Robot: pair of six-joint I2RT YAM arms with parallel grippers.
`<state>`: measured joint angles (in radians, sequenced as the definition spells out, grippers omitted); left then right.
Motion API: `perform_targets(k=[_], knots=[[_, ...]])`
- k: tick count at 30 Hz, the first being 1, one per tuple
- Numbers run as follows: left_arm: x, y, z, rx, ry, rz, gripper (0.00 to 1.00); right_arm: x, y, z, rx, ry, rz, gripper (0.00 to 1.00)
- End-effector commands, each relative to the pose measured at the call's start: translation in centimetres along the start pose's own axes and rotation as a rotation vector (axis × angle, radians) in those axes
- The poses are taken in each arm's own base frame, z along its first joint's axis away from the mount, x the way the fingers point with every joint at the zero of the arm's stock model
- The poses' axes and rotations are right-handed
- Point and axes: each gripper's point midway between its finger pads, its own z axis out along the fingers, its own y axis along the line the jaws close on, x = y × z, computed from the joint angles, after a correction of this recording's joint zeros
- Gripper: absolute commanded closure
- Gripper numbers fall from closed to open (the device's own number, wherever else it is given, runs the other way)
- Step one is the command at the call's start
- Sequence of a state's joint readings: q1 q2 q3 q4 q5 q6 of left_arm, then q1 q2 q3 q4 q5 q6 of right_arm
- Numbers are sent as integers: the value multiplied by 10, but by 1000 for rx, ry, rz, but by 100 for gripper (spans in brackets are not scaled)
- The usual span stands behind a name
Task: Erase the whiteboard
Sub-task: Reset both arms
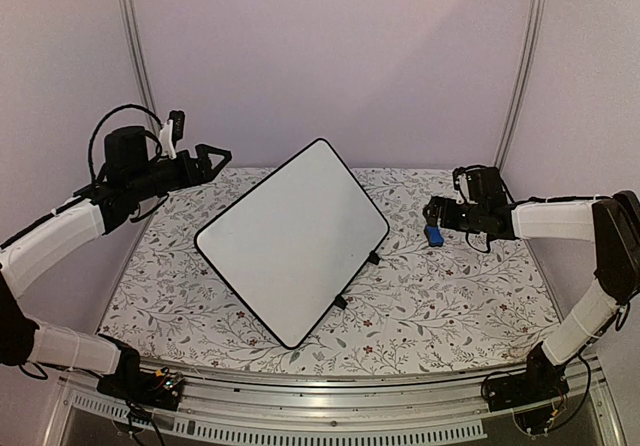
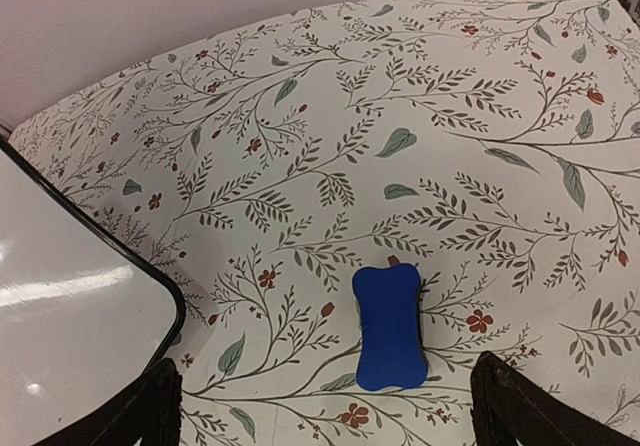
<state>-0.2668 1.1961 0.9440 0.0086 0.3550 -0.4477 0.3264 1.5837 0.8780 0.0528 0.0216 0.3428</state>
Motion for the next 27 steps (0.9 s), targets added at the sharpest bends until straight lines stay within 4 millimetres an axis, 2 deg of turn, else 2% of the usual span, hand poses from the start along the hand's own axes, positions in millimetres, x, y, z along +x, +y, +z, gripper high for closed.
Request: perform_targets(k=[1,27], knots=[[-4,0,-3,9,-20,1,0,-23,3,-9,-6,-66,18,1],[-2,1,-1,10,-15,2,0,-20,-4,-12,-1,-61,19,1]])
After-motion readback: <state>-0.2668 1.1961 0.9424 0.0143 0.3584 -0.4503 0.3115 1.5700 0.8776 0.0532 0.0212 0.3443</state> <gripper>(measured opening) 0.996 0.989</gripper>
